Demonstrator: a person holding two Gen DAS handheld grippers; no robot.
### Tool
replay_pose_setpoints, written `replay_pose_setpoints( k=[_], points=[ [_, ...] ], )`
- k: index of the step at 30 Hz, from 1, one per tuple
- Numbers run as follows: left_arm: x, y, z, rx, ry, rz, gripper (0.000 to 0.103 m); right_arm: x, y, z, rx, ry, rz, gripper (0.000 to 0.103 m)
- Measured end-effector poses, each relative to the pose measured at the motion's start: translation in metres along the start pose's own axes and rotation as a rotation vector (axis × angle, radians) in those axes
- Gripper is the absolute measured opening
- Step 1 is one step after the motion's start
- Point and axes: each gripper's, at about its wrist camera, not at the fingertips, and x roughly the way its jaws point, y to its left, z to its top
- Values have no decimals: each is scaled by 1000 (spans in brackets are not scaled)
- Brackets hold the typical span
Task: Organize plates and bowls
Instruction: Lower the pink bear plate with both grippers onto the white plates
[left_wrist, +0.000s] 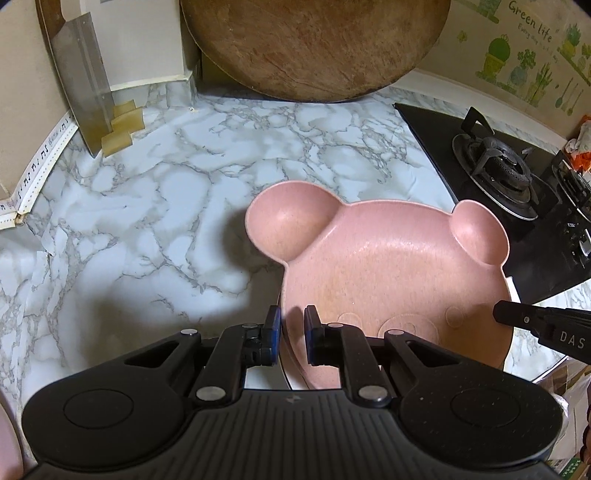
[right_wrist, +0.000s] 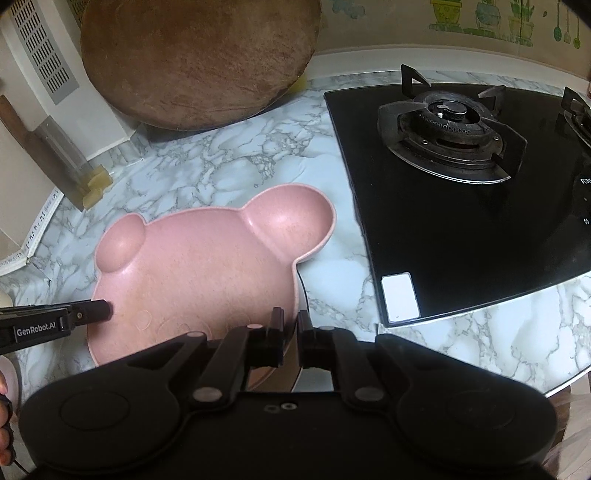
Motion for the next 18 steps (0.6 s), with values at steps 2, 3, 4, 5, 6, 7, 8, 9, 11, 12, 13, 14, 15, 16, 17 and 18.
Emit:
replay_pose_setpoints(
  k=[2,3,4,5,6,7,8,9,11,12,13,14,15,16,17,18],
  points=[
    [1,1,0,-1,4,1,13,1,1,-1,-6,1,-3,9],
    [2,2,0,0,4,0,13,1,2,-1,-11,0,-5,9],
    [1,2,0,2,3,-2,13,0,2,-2,-14,-2,-8,9],
    [1,1,-1,4,4,-2,13,0,3,-1,-19,-4,-12,9],
    [1,1,-1,6,5,-4,13,0,3,-1,-23,-4,-16,9],
    [1,1,-1,6,5,-6,13,0,3,-1,-23,-3,-18,11],
    [1,2,-1,5,5,-11,13,-1,2,-1,-20,-2,-18,13],
    [1,3,-1,3,6,-15,13,-1,1,0,-19,-1,-20,15],
    [0,4,-2,-1,7,-19,13,-3,0,-1,-19,-2,-24,17],
    [-1,5,-2,-3,7,-19,13,-4,-1,-1,-19,-3,-23,18],
    [-2,5,-3,-3,5,-20,13,-6,-1,-2,-20,-5,-23,19],
    [-3,5,-3,-2,1,-21,13,-8,-1,-2,-23,-8,-25,19],
    [-5,5,-4,2,-4,-23,13,-10,0,-3,-27,-14,-28,21],
    [-7,5,-5,7,-10,-24,13,-12,0,-3,-32,-20,-26,23],
    [-10,4,-6,8,-17,-23,13,-15,1,-4,-35,-25,-23,24],
    [-13,4,-7,10,-23,-22,13,-18,2,-4,-37,-30,-20,28]
  ],
)
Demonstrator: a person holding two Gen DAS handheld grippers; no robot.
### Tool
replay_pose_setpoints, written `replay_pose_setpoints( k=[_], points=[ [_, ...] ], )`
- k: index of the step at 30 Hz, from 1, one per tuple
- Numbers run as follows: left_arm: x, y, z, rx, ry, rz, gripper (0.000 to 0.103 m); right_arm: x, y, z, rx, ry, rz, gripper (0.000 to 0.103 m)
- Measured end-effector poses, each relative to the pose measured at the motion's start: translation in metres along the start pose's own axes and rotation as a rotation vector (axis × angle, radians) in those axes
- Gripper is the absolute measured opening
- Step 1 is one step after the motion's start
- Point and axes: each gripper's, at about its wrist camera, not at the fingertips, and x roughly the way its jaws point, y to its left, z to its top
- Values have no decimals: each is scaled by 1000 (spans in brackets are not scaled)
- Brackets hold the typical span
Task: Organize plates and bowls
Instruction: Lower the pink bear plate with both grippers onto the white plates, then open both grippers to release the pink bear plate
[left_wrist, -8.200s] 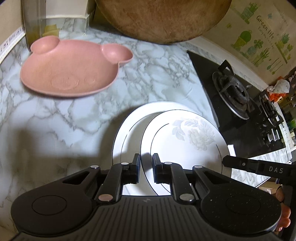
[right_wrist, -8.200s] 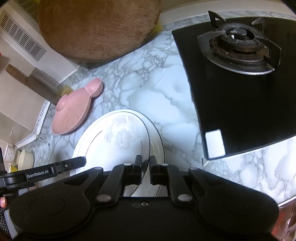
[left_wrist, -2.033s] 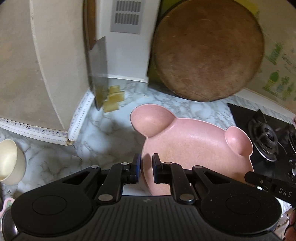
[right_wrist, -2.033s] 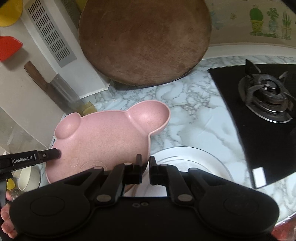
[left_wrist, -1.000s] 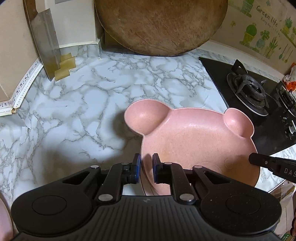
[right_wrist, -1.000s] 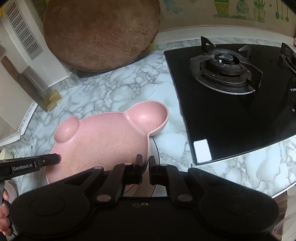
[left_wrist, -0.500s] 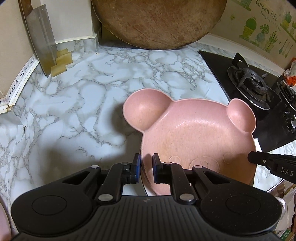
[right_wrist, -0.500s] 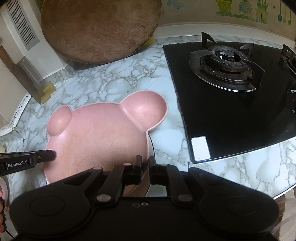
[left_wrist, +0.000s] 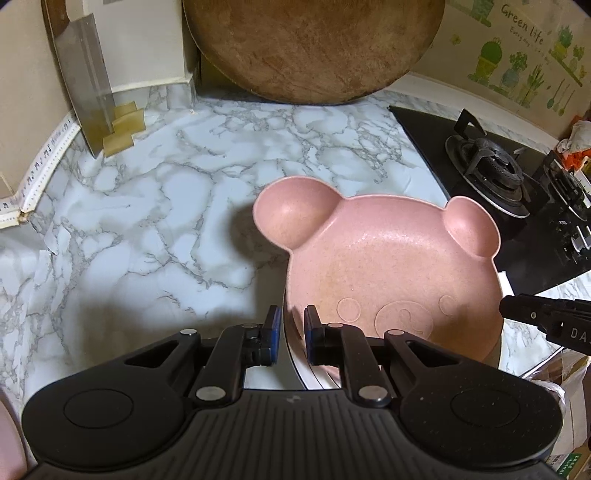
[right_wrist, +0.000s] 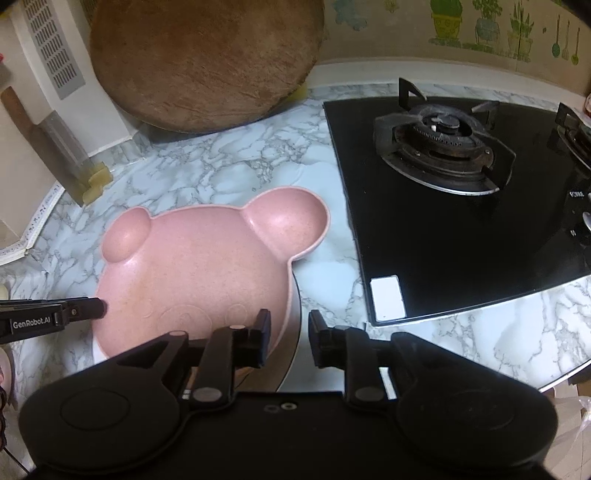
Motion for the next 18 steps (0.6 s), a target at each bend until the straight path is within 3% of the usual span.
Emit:
replay_pose_setpoints(
  k=[14,16,18],
  points=[
    [-60,6,-18,14,-130,-8,16,-42,43,0,-109,-111,56,60],
    [-69,11,-23,5,-151,1,26,-48,52,0,-130,-125,77,64],
    [-80,17,-29,-10,-183,13,52,-54,62,-1,-155,-140,98,67]
  ],
)
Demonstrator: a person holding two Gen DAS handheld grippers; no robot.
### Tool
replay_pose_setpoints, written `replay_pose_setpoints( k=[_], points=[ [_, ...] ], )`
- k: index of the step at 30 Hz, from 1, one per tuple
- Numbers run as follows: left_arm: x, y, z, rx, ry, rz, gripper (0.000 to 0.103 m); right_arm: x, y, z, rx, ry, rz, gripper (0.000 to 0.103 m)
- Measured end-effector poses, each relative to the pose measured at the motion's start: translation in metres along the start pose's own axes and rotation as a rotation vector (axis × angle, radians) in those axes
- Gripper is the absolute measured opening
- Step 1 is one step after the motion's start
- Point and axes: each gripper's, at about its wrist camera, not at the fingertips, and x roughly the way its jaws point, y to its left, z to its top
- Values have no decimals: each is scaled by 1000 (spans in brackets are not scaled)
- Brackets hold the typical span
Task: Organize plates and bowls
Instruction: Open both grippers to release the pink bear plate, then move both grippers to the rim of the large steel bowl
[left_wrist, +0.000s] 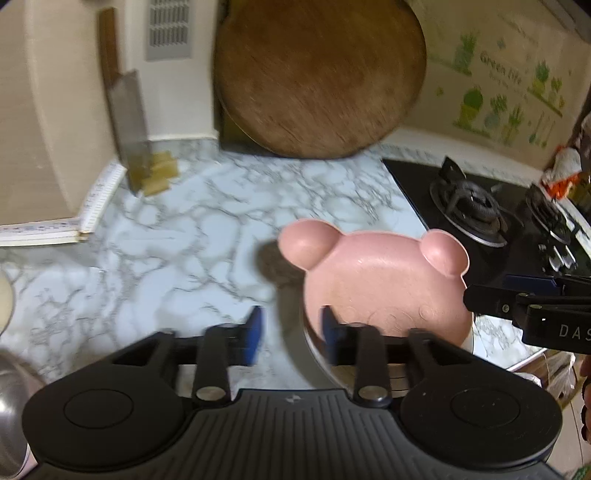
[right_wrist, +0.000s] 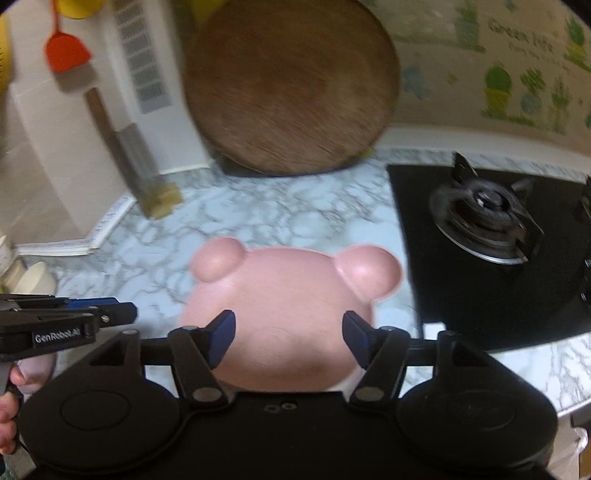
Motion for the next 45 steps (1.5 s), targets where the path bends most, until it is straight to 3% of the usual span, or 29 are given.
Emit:
replay_pose_setpoints(
  k=[2,8,12,18,25,34,45],
  points=[
    [-13,7,-4,-14,-38,21,64,-4,11,2,-24,-10,24,70],
    [-48,32,-12,-57,-88,74,65,-11,49,9,-83,-33,105,82],
    [-73,56,-20,-99,-129,116,74,-12,81,15,-134,-47,150,89],
    [-106,94,-31,-157,-178,199,78,-9,139,21,-216,-61,241,102],
    [-138,159,-45,-285,-206,316,78,5,215,33,-270,-45,363,103],
    [-179,244,-65,-394,-216,480,78,25,317,32,-377,37,500,103],
    [-172,323,-95,-497,-122,592,78,68,405,15,-450,199,542,102]
  ],
)
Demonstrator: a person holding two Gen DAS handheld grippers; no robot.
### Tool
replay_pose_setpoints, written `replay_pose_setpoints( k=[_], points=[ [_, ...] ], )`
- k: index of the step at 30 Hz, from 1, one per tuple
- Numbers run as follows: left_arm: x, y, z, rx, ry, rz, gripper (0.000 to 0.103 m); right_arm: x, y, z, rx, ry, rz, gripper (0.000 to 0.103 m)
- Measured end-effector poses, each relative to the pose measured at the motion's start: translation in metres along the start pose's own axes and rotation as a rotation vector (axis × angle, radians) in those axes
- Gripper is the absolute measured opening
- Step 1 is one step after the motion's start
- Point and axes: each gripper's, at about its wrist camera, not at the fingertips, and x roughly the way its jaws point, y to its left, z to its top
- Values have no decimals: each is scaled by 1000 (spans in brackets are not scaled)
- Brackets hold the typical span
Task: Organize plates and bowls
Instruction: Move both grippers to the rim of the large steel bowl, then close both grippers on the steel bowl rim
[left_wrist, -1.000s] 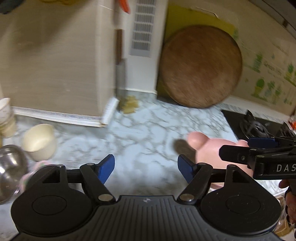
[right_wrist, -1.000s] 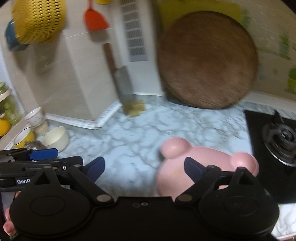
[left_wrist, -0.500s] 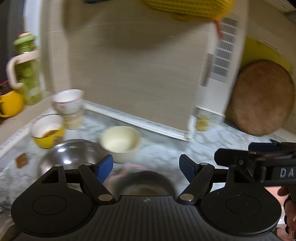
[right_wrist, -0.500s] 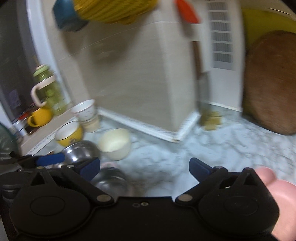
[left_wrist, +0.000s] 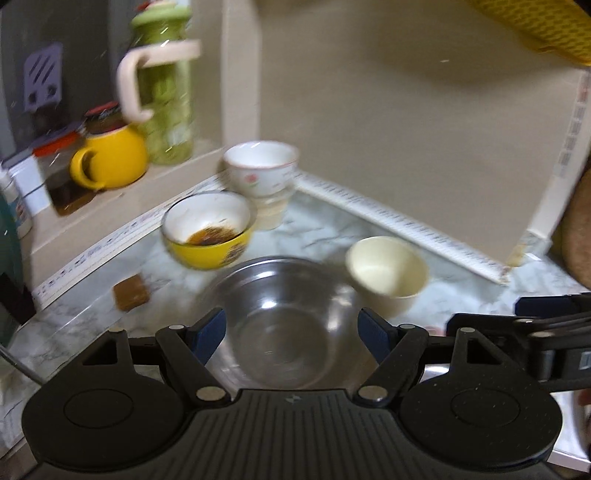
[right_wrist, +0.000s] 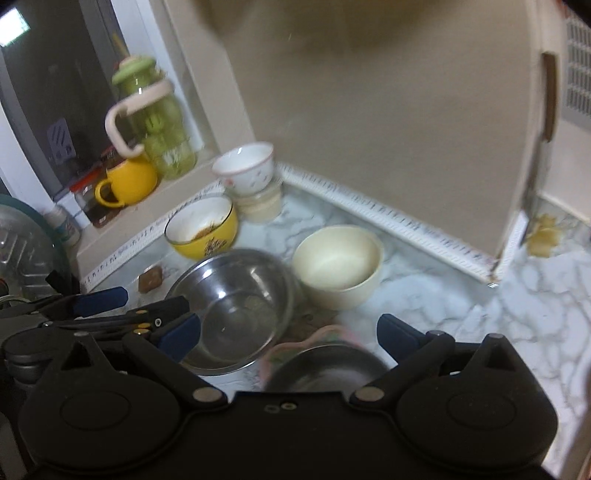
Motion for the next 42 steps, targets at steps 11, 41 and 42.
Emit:
replay_pose_setpoints(
  k=[11,41,42],
  points=[
    [62,43,-2,-89,127,44,78,76,11,11,47,149,-14,91],
    [121,79,-2,-211,247,36,34,161,6,10,63,284,-76,24],
    [121,80,-2,-216,249,37,33,161,5,10,63,283,-75,20]
  ],
)
